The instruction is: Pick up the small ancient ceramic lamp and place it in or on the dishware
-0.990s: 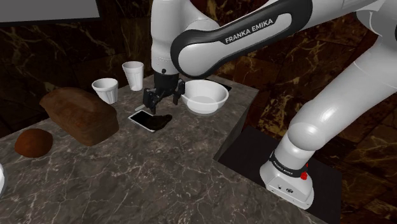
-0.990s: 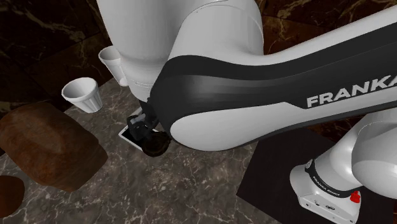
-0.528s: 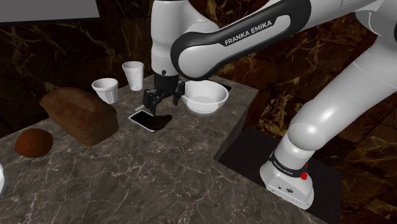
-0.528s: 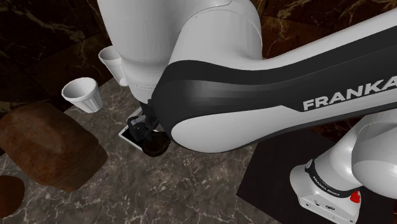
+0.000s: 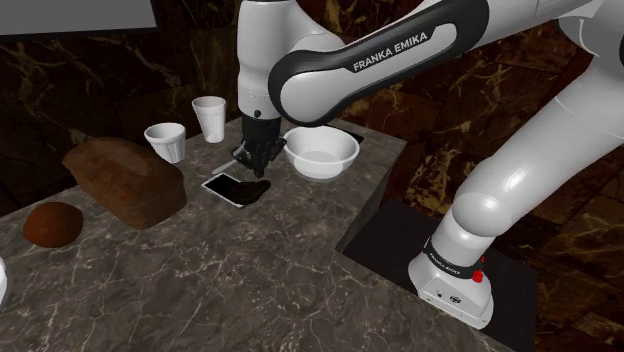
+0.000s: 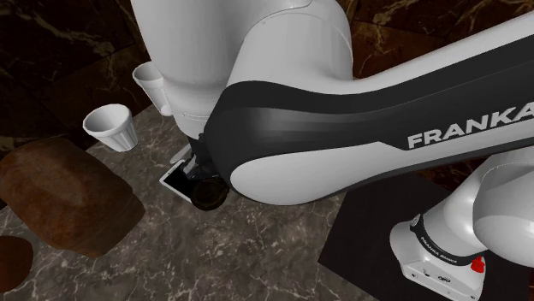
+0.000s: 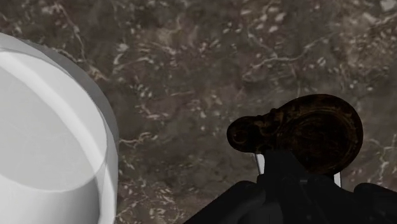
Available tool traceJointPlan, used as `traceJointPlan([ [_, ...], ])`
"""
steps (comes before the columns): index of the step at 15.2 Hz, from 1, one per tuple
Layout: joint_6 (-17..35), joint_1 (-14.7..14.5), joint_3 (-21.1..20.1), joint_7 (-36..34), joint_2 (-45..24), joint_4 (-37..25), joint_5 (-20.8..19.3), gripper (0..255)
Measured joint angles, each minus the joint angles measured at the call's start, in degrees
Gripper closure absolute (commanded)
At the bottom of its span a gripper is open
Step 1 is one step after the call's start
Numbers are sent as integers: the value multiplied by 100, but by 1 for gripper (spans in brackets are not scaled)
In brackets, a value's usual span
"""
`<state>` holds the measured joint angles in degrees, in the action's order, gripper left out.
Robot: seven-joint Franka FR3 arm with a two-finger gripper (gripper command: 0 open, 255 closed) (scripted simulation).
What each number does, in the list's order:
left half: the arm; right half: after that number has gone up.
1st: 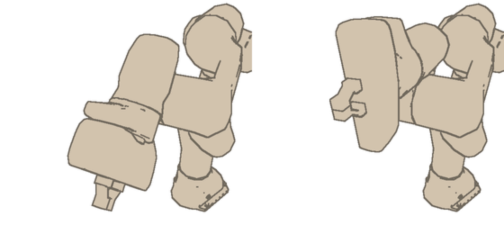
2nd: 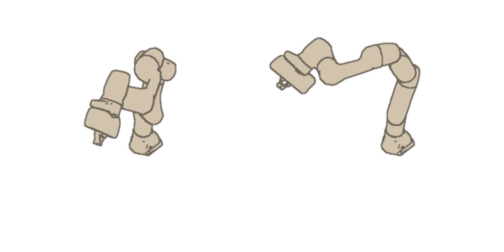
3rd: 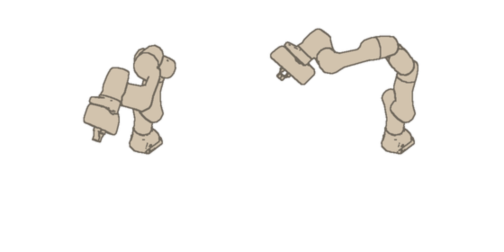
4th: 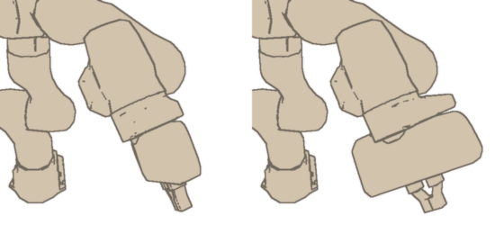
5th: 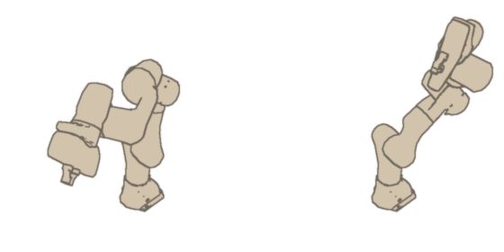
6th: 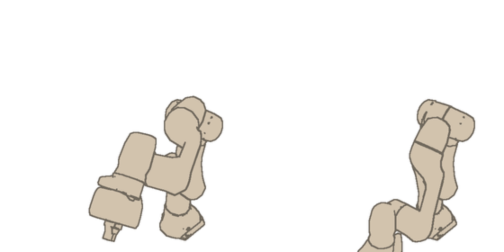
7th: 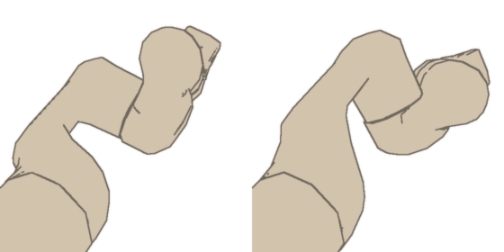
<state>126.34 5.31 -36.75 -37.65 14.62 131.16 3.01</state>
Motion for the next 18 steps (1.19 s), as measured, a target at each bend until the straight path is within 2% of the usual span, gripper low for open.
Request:
traceJointPlan([
  [1, 0, 0, 0, 0, 0, 0, 0, 255],
  [2, 0, 0, 0, 0, 0, 0, 0, 0],
  [3, 0, 0, 0, 0, 0, 0, 0, 0],
  [4, 159, -114, 188, 295, -72, 37, 218, 0],
  [5, 343, -309, 511, 1112, -213, 42, 646, 0],
  [7, 485, -657, 1057, 3565, -579, -62, 1618, 0],
  [8, 518, -712, 1133, 4152, -694, -112, 1830, 0],
  [11, 697, -765, 1153, 4671, -930, -145, 2000, 0],
  [15, 1006, -804, 1099, 4726, -1165, -74, 1999, 0],
  [18, 1053, -815, 1086, 4716, -1198, -68, 1994, 0],
])
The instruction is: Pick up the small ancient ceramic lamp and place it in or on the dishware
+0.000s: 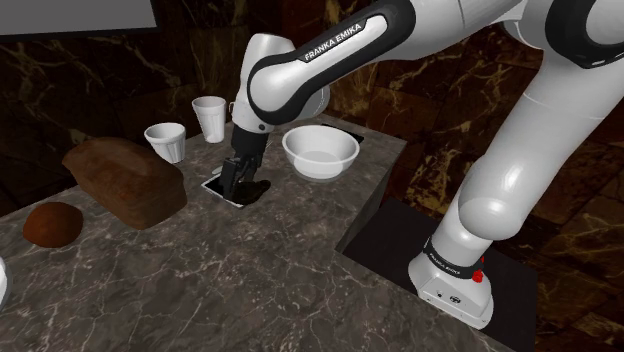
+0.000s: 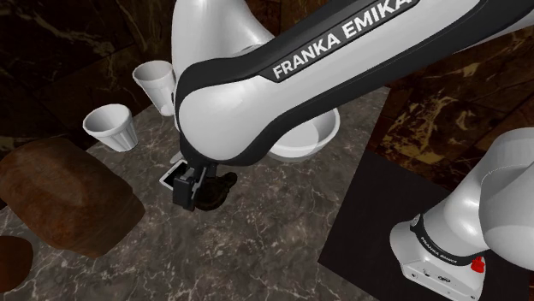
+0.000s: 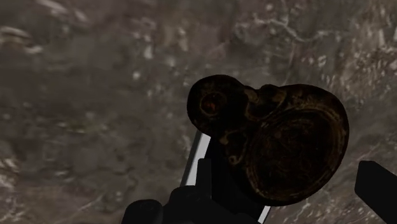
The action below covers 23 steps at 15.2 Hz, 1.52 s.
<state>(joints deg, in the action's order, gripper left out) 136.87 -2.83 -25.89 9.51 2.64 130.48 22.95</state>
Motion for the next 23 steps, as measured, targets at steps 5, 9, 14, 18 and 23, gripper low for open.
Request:
traceJointPlan([
  [5, 8, -2, -3, -2, -4, 0, 0, 255],
  [9, 8, -2, -2, -2, -4, 2, 0, 255],
  [14, 8, -2, -2, -2, -5, 2, -1, 255],
  [18, -238, 17, 23, -42, 123, -123, -14, 255],
  [23, -615, 33, 52, -124, 327, -312, -28, 255],
])
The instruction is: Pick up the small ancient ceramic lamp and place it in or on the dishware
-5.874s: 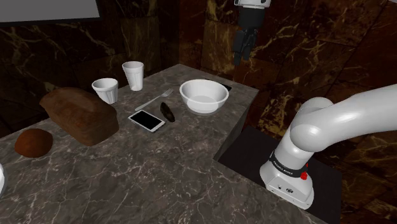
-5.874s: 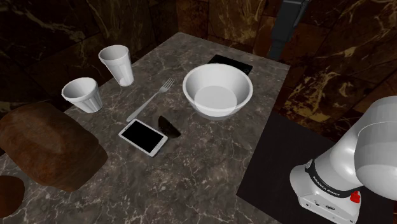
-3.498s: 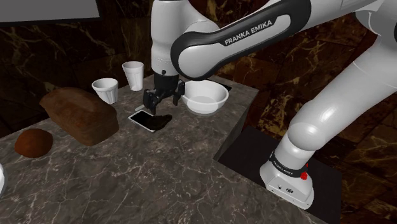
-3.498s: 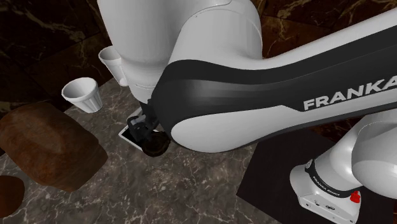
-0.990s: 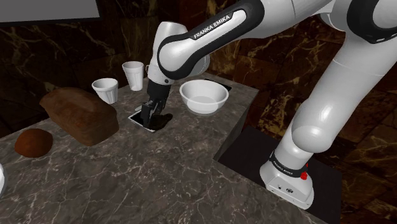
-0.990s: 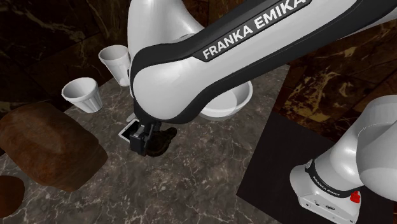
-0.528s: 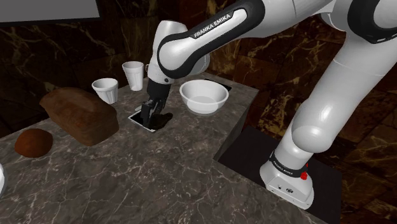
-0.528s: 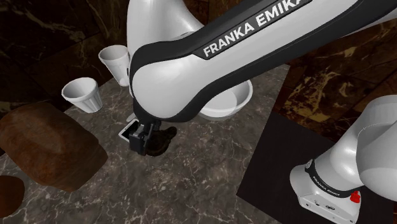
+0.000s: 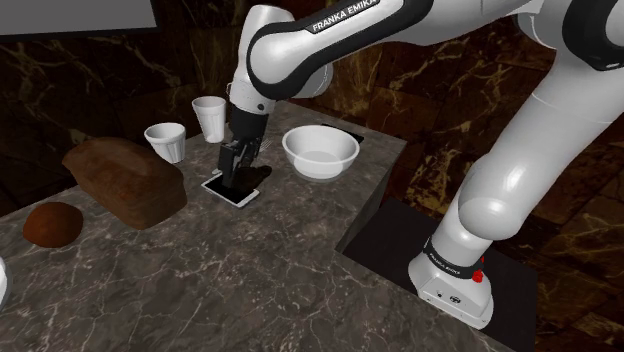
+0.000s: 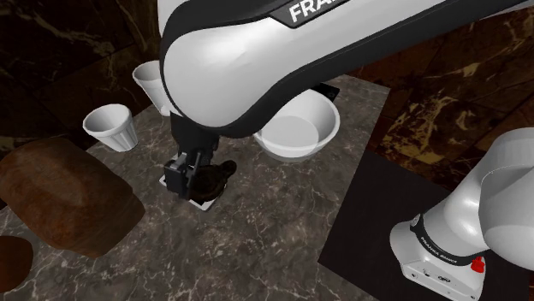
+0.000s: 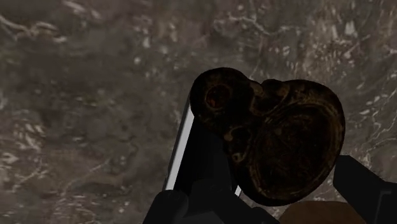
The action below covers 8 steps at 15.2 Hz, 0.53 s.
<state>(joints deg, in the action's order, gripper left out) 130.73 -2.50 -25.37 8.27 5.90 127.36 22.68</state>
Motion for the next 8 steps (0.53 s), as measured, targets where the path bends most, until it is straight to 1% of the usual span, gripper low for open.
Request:
traceJointPlan([
  [8, -616, 32, 59, -133, 248, -387, -46, 255],
])
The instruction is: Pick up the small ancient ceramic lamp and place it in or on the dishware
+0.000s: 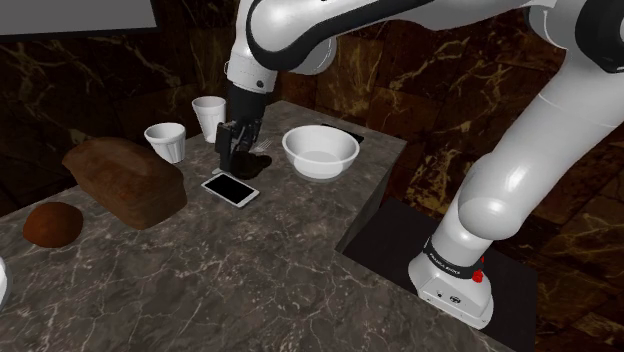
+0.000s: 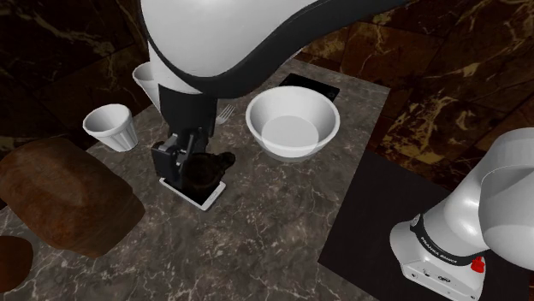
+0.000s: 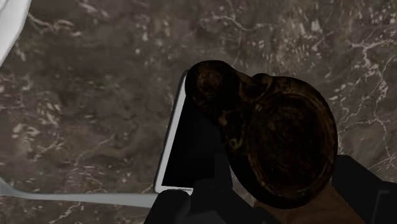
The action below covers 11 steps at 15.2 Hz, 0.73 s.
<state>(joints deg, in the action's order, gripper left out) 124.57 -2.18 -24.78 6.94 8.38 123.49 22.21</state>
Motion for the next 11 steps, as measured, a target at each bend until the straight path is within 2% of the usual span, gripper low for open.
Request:
traceJointPlan([
  [9, -668, 39, 65, -157, 159, -528, -72, 255],
  [10, -669, 39, 65, -157, 160, -529, -72, 0],
  [11, -669, 39, 65, -157, 160, -528, -72, 0],
])
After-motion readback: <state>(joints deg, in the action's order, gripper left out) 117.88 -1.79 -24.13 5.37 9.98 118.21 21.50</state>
